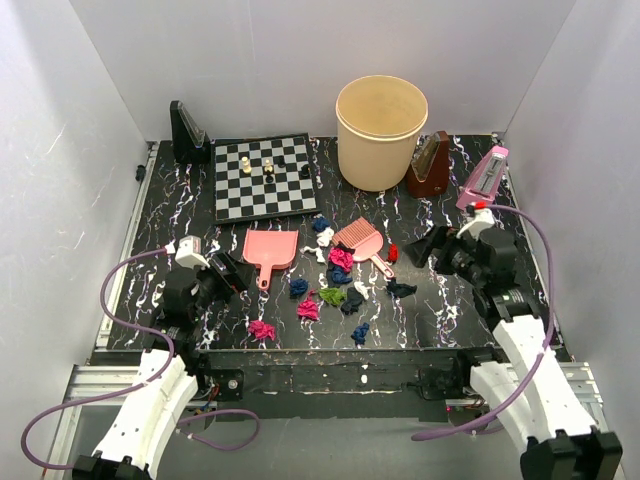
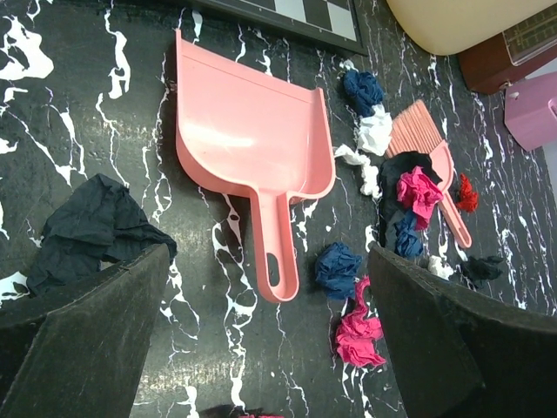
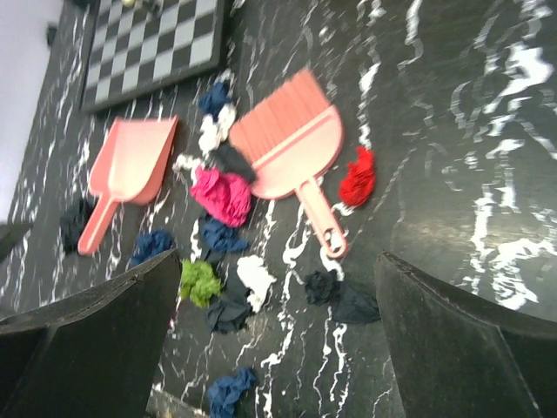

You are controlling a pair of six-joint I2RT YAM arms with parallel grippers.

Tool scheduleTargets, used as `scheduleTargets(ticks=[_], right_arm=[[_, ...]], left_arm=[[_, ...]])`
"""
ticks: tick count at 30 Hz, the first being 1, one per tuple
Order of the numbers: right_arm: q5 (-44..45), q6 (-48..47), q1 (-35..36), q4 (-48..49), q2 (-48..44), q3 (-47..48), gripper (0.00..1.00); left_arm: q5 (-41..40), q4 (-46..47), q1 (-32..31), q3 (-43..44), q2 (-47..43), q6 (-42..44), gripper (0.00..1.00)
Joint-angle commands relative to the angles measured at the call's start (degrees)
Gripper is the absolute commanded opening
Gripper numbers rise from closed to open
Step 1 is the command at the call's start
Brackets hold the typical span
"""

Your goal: Sweep away the paper scraps from the table

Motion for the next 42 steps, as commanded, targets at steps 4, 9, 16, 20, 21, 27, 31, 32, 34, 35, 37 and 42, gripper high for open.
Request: scheduleTargets(ticks=[4,9,16,20,21,27,31,32,34,35,37,42], right_arm=[[6.0,-12.1,16.0,1.6,14.2,7.6,0.98],[14.5,-16.9,25.4,-1.1,29.6,15.0,0.85],[19.7,-17.4,26.6,-4.1,43.2,22.1,0.68],[22.4,-16.2,26.7,-7.8,50.4,25.8,0.61],[22.9,-15.9,26.7,-8.3,51.5,26.2,0.6],[23.8,-13.7,26.6,-9.1,56.6,26.9,0.62],[24.1,-13.1,26.5,-9.5,59.2,27.1,0.63],[23.5,-12.9,26.5,-9.6,59.6,27.1,0.6],[22.5,-12.3,26.4,-9.9,60.7,27.4,0.51],[22.1,-12.1,26.3,-10.4,61.4,27.9,0.46],[22.3,-11.6,26.3,-11.9,62.7,28.9,0.33],[25.1,-10.0,26.3,-12.1,58.4,27.6,0.17]], left_arm=[[0.8,1.0,0.0,0.4,0.0,0.9,0.98],[0.7,0.7,0.1,0.2,-0.8,0.8,0.98],[0.9,0.7,0.0,0.3,-0.5,0.9,0.98],[1.2,0.9,0.1,0.4,-0.3,0.9,0.98],[1.2,0.9,0.0,0.4,-0.3,0.9,0.98],[1.3,0.7,0.0,0.4,-0.2,0.9,0.98],[1.2,0.7,0.0,0.5,-0.2,1.0,0.98],[1.2,0.7,0.0,0.5,-0.2,1.0,0.98],[1.2,0.7,0.0,0.5,-0.2,1.0,0.98],[1.2,0.7,0.0,0.4,-0.2,1.0,0.98],[0.7,0.8,0.0,0.7,-0.3,1.3,0.98],[-7.2,-5.0,0.0,3.5,-0.2,0.1,0.98]])
